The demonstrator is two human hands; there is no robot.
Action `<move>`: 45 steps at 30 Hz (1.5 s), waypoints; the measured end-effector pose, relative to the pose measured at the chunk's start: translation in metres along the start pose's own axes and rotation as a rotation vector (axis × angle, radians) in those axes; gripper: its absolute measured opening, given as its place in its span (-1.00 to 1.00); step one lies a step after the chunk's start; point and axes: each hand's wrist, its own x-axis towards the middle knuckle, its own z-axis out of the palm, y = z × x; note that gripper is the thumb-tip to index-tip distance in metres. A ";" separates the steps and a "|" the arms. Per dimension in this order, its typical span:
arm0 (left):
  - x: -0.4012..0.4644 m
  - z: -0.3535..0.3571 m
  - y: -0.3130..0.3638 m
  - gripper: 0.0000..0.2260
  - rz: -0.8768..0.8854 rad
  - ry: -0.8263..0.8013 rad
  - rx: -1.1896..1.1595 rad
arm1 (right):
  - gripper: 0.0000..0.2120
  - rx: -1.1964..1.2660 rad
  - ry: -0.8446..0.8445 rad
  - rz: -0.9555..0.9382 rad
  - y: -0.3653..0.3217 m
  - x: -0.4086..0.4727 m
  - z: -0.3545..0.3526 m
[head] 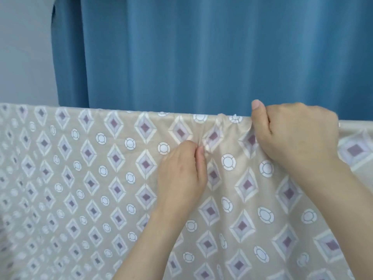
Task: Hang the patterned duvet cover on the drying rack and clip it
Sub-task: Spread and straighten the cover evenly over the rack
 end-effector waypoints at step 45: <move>0.100 -0.058 -0.073 -0.54 0.076 -0.036 0.388 | -0.53 0.051 -0.167 -0.259 -0.037 -0.003 -0.014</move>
